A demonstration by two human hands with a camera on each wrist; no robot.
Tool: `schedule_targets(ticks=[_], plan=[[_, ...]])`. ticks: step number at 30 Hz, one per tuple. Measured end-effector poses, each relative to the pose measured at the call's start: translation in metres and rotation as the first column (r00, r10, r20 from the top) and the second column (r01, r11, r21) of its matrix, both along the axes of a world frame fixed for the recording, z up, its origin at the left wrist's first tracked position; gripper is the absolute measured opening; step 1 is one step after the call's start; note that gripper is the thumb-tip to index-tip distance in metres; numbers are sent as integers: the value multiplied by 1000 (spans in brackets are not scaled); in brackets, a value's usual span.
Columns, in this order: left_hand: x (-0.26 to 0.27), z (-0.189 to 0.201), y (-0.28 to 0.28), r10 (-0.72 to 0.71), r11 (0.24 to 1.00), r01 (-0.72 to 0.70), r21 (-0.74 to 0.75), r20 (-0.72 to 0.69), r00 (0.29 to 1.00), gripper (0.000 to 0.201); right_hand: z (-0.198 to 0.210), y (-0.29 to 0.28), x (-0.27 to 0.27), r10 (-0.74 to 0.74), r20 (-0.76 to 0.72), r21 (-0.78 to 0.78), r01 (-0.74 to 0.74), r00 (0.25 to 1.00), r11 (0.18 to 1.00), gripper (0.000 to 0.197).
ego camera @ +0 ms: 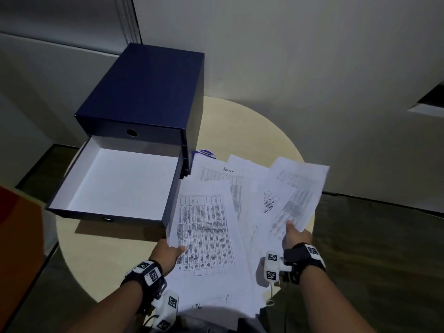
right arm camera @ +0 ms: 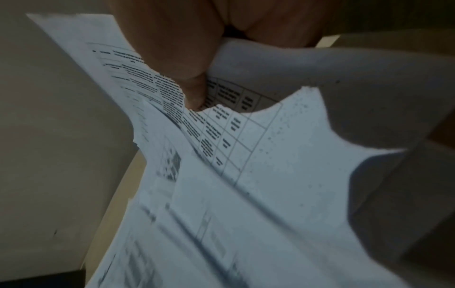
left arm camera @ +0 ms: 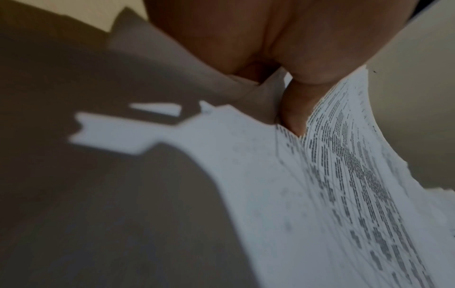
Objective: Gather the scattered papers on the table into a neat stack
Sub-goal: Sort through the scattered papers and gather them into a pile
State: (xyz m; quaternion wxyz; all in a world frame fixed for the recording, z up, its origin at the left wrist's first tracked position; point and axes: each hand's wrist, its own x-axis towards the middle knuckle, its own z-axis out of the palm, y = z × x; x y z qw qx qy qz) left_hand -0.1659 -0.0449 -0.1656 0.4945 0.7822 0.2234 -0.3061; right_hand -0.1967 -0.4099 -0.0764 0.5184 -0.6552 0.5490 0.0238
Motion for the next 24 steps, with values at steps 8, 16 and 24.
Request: schedule_targets(ticks=[8, 16, 24], plan=[[4, 8, -3, -19, 998, 20, 56, -28, 999, 46, 21, -20, -7, -35, -33, -20, 34, 999, 999, 56], [5, 15, -4, -74, 994, 79, 75, -64, 995, 46, 1, 13, 23, 77, -166, -76, -91, 983, 993, 53], [7, 15, -1, -110, 986, 121, 115, -100, 989, 53, 8, 33, 53, 174, -148, -70, -185, 974, 980, 64]])
